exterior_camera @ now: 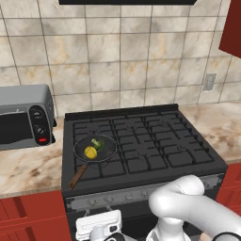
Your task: Put the lemon and broccoli in the pan. Then turn on the front left burner and set the heat to medium.
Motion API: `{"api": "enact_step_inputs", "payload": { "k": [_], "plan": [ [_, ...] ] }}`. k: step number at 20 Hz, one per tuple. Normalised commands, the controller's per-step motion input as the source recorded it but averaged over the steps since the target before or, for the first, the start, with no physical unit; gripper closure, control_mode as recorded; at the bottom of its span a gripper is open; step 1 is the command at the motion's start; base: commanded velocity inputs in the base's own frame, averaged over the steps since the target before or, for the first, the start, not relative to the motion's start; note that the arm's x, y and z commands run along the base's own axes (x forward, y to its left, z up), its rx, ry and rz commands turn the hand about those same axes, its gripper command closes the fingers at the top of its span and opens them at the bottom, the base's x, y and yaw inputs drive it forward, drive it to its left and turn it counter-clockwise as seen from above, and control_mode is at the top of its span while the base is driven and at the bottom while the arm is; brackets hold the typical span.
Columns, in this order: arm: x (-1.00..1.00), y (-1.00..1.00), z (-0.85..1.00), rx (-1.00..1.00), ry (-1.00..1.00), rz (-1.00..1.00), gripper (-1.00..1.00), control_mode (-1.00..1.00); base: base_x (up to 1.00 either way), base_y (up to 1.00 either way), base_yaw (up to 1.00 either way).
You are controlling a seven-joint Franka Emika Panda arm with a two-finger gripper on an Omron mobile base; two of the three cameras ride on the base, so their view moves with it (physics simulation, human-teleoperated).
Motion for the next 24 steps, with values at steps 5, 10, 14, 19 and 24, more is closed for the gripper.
{"api": "enact_step_inputs", "payload": {
  "k": [5, 10, 14, 19, 24],
  "plan": [
    [0.0, -0.05, 0.0, 0.0, 0.0, 0.0, -1.0, -1.0, 0.0, 0.0, 0.0],
    [0.1, 0.0, -0.14, 0.0, 0.02, 0.0, -1.0, -1.0, 0.0, 0.0, 0.0],
    [0.17, 0.0, -0.25, 0.0, 0.05, 0.0, -1.0, -1.0, 0.0, 0.0, 0.0],
    [0.1, 0.0, -0.18, 0.0, 0.03, 0.0, -1.0, -1.0, 0.0, 0.0, 0.0],
    [0.0, 0.02, -0.17, 0.0, 0.0, 0.03, -1.0, -1.0, 0.0, 0.0, 0.0]
  ]
}}
